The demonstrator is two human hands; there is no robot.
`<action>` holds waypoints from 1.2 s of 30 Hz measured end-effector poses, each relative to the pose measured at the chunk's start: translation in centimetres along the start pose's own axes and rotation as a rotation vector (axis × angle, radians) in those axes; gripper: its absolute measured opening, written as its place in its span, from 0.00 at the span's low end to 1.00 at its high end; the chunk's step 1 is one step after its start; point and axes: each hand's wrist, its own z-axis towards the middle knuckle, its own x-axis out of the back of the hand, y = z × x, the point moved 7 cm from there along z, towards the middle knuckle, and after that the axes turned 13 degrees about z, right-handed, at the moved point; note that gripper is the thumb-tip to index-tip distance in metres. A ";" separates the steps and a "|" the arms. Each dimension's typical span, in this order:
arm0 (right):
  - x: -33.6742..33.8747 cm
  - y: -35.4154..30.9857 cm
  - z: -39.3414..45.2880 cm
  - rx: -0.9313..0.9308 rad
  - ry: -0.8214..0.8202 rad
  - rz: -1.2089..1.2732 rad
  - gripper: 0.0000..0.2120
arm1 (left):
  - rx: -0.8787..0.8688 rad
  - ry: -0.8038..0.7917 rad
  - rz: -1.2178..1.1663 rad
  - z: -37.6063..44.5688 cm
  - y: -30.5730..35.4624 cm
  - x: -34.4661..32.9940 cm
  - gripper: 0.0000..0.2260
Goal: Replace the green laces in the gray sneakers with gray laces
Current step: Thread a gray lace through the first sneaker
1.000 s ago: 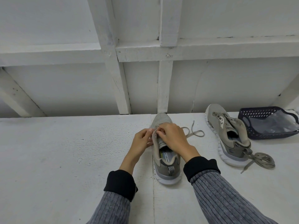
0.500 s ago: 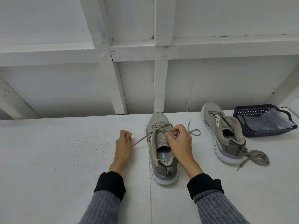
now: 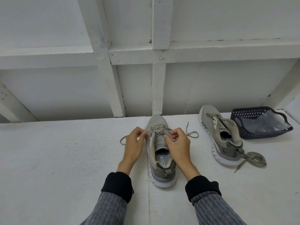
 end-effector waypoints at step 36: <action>0.0 2.0 1.5 -0.101 -0.180 -0.020 0.08 | -0.218 0.032 0.512 -0.4 1.6 -0.2 0.08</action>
